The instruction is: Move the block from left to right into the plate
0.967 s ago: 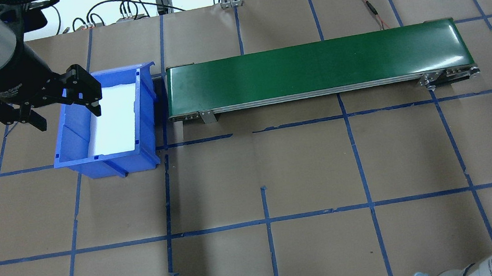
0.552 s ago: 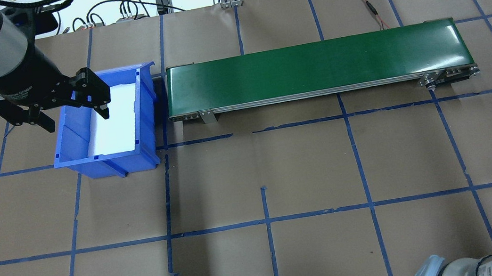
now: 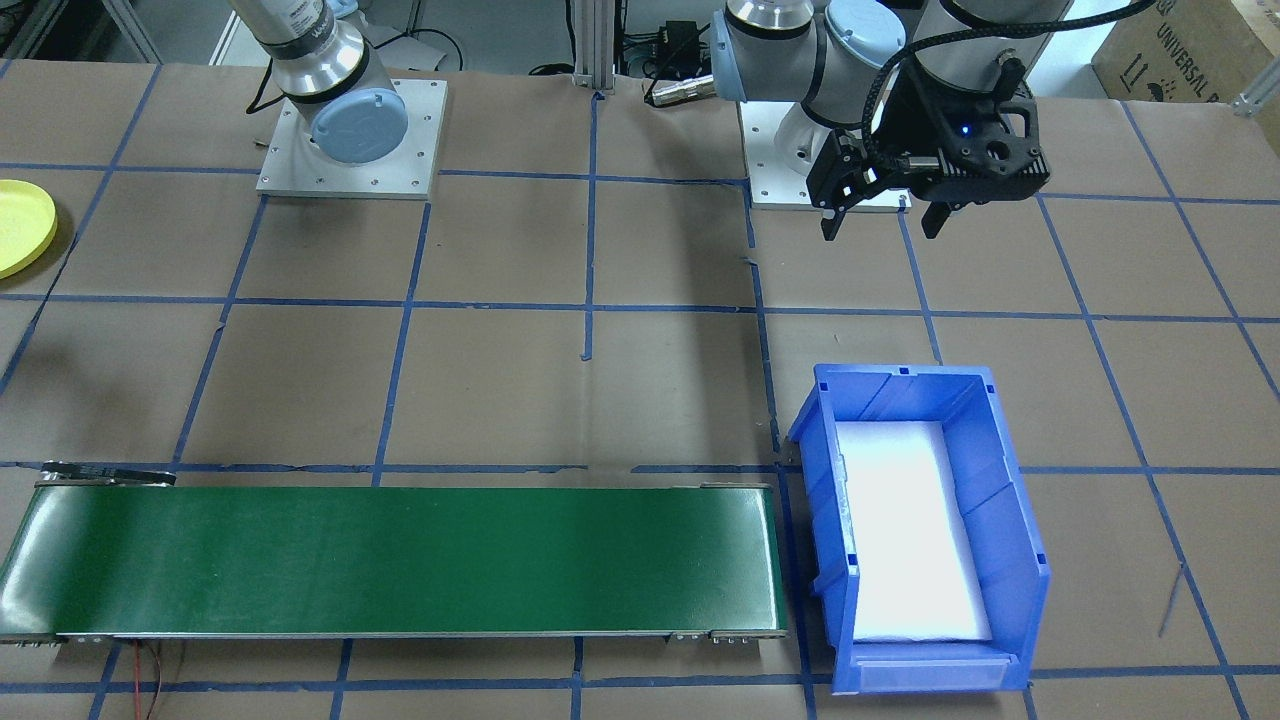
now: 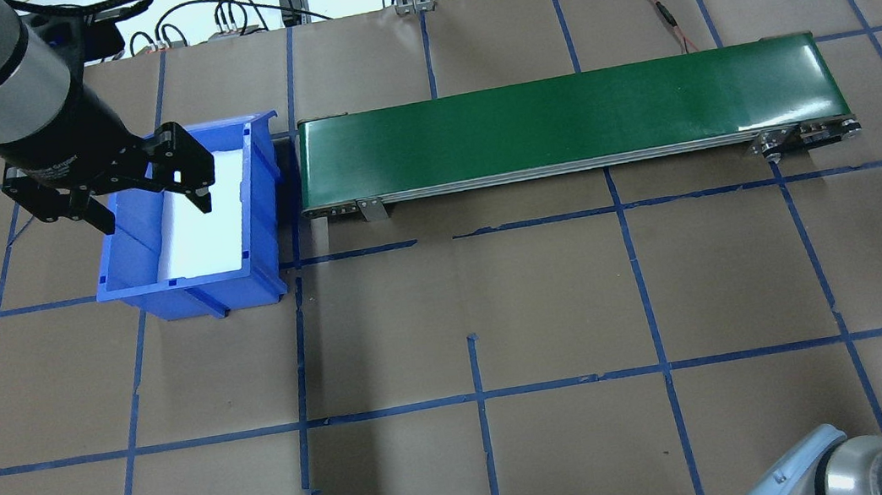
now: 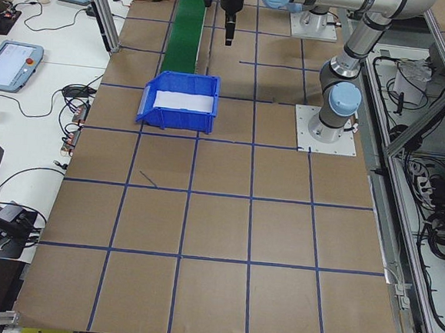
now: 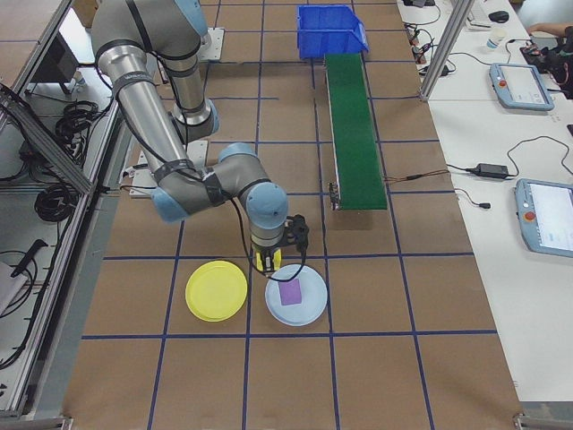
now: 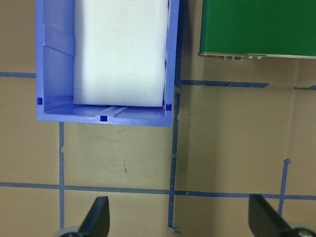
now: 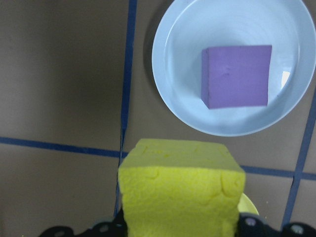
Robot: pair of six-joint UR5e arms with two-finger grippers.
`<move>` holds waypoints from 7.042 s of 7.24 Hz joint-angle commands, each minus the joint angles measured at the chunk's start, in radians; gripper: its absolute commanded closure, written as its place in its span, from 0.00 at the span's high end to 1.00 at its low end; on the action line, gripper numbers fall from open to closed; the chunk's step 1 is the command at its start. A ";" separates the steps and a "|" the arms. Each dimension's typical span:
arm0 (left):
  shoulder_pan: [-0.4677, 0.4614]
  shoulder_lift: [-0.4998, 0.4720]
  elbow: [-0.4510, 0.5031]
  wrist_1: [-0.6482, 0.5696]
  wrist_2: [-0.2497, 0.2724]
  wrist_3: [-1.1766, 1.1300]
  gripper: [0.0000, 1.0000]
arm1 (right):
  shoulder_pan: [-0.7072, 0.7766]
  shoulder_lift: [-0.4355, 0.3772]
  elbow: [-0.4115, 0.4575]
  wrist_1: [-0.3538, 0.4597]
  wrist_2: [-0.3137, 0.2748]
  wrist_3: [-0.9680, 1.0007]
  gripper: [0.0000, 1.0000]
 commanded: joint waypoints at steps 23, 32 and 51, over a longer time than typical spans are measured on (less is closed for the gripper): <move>-0.007 -0.017 -0.050 0.059 -0.005 0.007 1.00 | 1.055 -0.256 -0.149 0.378 -0.005 1.121 1.00; -0.005 -0.013 -0.043 0.059 -0.002 0.015 1.00 | 1.209 -0.293 -0.145 0.369 0.007 1.368 1.00; -0.002 -0.011 -0.041 0.059 0.004 0.023 1.00 | 1.215 -0.355 -0.151 0.371 0.012 1.365 1.00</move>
